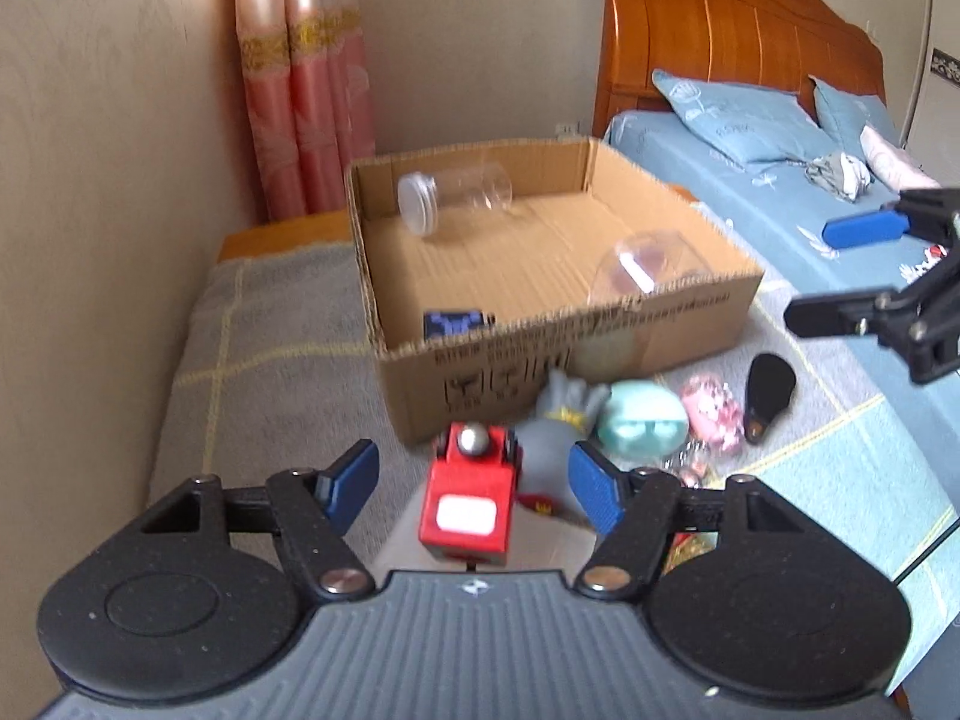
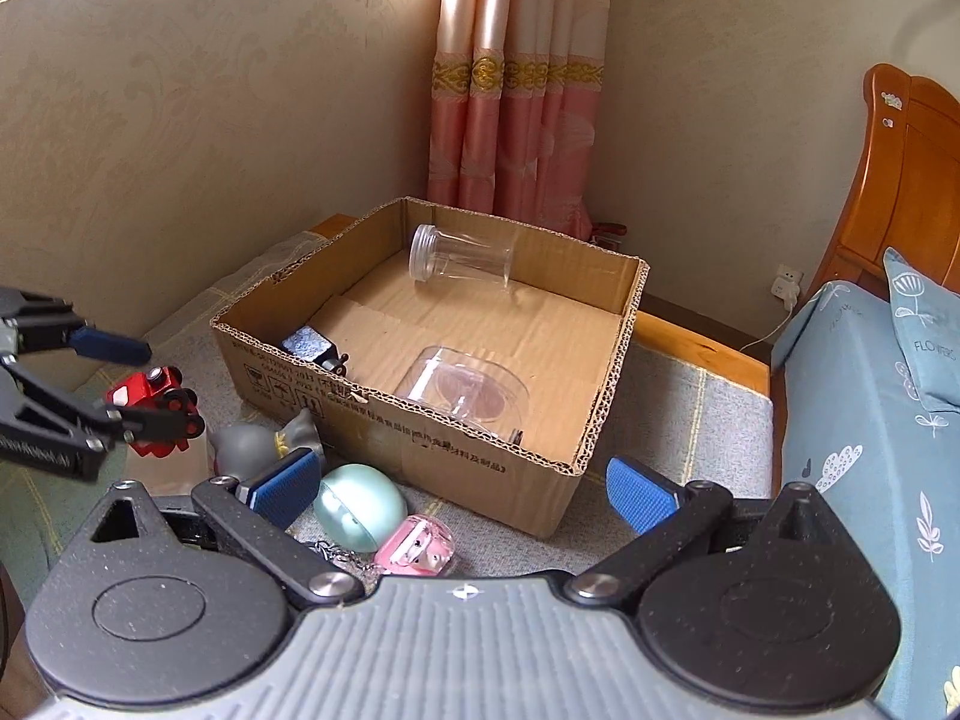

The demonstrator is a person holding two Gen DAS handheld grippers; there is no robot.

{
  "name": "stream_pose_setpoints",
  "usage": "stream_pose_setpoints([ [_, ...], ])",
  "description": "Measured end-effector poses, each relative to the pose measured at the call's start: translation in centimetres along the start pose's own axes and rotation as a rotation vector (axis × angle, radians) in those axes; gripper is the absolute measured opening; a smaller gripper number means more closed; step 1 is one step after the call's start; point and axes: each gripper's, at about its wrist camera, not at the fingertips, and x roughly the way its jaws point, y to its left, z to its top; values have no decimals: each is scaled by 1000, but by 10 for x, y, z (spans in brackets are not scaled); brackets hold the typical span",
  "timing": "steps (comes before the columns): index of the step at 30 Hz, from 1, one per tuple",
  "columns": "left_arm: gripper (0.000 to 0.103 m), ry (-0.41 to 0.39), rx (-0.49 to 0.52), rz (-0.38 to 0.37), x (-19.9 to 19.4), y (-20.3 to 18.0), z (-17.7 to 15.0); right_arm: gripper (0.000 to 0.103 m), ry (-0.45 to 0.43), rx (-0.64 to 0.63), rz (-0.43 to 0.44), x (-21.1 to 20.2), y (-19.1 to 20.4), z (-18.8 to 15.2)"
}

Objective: Organize rigid objects
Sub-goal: 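Place the clear container in the box with the right tool while the left tool drops the train in, then move both tools back toward the white bottle and black oval object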

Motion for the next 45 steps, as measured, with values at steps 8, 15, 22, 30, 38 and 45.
stream_pose_setpoints([
  [8, 26, 24, -18, -41, 3, 5, -6, 103, -17, -14, -14, -7, 3, -1],
  [15, 26, -28, 44, -40, -5, -4, 29, 103, 19, -11, 0, -4, 8, -14],
  [22, 27, -74, 105, -11, 19, -10, 105, 103, 50, -11, -9, -9, 13, -31],
  [30, 97, -148, 101, 59, 22, -12, 114, 103, 58, 23, -31, -19, 3, -45],
  [38, 97, -100, 103, 72, 4, -14, 77, 103, 79, 55, -26, -16, 0, -56],
  [45, 101, -127, 82, 51, -25, -20, 48, 103, 95, 67, -55, -17, 3, -68],
])
